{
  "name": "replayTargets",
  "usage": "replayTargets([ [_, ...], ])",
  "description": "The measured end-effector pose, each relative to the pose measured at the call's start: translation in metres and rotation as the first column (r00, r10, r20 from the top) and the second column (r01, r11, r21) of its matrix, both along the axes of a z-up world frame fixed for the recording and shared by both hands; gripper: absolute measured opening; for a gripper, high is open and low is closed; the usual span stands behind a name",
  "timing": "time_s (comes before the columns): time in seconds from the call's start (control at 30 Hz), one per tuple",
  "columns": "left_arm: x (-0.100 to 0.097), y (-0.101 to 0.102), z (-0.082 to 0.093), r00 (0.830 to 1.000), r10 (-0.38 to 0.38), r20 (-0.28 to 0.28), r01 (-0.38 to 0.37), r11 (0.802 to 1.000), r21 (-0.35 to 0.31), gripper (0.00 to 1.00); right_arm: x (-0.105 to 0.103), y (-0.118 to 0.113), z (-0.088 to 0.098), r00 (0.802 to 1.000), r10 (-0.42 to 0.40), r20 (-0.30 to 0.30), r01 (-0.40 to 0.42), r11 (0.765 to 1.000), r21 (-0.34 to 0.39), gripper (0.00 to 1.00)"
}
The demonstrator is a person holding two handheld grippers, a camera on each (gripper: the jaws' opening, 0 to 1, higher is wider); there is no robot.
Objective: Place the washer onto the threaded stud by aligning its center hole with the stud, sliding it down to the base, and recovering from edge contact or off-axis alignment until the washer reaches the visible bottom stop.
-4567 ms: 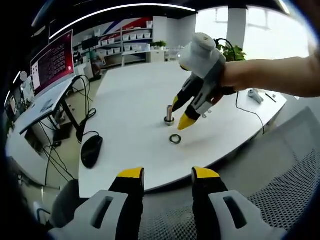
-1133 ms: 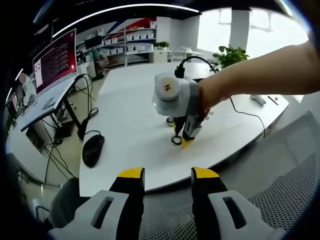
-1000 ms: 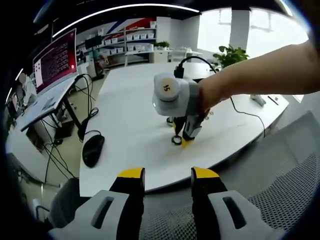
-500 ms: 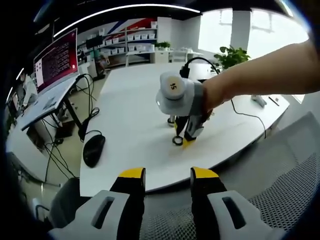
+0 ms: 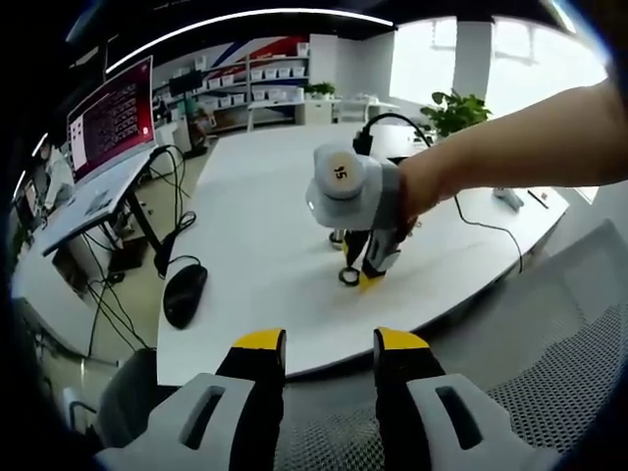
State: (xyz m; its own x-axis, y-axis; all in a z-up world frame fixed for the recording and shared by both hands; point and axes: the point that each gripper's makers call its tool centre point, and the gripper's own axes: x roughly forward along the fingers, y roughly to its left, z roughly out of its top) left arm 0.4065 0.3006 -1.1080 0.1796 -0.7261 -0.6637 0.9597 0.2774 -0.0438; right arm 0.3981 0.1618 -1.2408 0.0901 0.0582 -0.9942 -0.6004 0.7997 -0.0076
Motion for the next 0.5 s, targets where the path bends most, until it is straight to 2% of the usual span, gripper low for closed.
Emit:
replayTargets([
  [0.5, 0.0029, -0.0001, 0.0001, 1.000, 0.018, -0.003, -0.018, 1.000, -0.011, 0.34, -0.0004, -0.0013, -0.0003, 1.000, 0.003, -0.018, -0.003, 1.000, -0.016, 0.30],
])
